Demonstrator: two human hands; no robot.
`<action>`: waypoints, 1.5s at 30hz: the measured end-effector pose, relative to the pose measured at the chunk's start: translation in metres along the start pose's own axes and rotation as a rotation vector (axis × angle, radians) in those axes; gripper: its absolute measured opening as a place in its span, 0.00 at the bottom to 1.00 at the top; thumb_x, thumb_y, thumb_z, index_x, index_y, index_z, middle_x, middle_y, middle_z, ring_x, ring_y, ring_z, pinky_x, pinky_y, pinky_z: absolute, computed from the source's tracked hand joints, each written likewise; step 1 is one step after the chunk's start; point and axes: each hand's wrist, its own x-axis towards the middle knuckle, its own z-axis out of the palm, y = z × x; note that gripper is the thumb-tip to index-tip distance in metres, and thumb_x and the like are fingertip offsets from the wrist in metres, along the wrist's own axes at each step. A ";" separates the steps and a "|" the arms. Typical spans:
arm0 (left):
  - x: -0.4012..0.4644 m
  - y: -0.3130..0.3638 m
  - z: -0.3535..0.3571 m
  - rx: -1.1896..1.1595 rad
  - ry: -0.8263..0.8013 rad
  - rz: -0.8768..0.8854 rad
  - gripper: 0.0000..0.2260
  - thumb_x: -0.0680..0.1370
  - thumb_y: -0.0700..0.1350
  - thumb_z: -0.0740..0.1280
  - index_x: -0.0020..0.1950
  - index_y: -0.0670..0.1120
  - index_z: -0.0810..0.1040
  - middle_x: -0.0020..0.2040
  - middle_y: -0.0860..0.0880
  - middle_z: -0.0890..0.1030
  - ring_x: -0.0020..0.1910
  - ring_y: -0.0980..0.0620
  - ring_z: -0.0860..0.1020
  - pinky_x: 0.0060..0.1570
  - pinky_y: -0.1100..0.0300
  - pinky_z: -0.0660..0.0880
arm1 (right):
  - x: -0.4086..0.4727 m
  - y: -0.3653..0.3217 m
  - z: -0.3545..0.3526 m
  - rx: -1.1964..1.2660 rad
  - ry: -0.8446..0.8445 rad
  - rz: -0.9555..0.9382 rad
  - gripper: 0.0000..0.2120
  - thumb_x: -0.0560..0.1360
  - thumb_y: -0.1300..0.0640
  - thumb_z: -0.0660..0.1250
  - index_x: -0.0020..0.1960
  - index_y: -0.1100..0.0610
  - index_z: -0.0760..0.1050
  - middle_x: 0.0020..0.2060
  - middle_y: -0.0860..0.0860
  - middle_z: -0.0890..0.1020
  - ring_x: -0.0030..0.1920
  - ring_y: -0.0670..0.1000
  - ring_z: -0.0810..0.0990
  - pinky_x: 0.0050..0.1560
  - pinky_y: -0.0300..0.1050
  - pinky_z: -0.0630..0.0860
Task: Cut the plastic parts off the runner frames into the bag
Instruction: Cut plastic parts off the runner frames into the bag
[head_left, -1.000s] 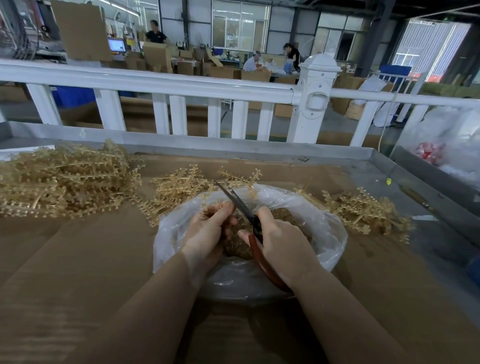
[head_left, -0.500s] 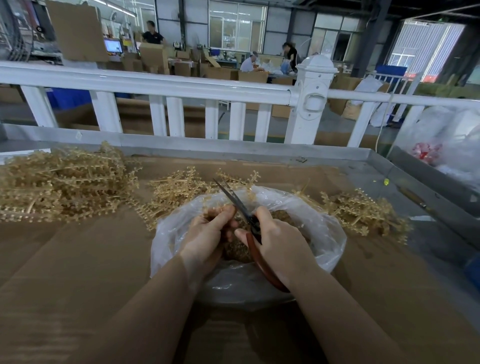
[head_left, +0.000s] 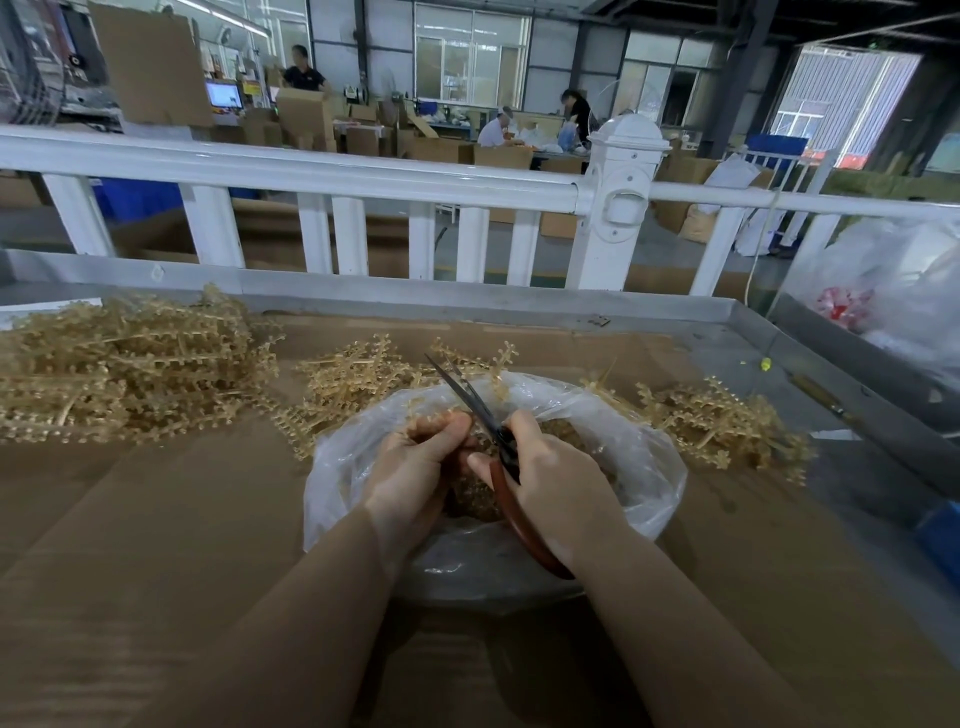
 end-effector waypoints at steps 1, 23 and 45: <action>0.000 0.000 0.000 0.005 0.004 -0.002 0.10 0.71 0.38 0.70 0.50 0.37 0.76 0.48 0.38 0.81 0.48 0.44 0.80 0.51 0.53 0.79 | 0.000 0.000 0.000 0.004 -0.003 0.005 0.16 0.78 0.40 0.57 0.51 0.53 0.64 0.37 0.49 0.78 0.38 0.50 0.78 0.39 0.43 0.73; -0.008 0.008 0.009 -0.112 0.177 -0.020 0.10 0.73 0.41 0.71 0.51 0.39 0.78 0.44 0.43 0.84 0.42 0.48 0.84 0.38 0.56 0.80 | -0.005 0.005 -0.006 -0.022 -0.055 -0.038 0.13 0.78 0.42 0.58 0.52 0.50 0.64 0.35 0.46 0.76 0.35 0.47 0.76 0.35 0.39 0.69; -0.008 0.008 0.012 -0.107 0.213 -0.025 0.03 0.76 0.35 0.66 0.46 0.41 0.75 0.42 0.44 0.81 0.40 0.48 0.81 0.36 0.57 0.79 | -0.005 0.009 -0.005 -0.059 -0.069 -0.078 0.13 0.77 0.40 0.57 0.49 0.48 0.59 0.33 0.45 0.73 0.33 0.47 0.73 0.33 0.38 0.65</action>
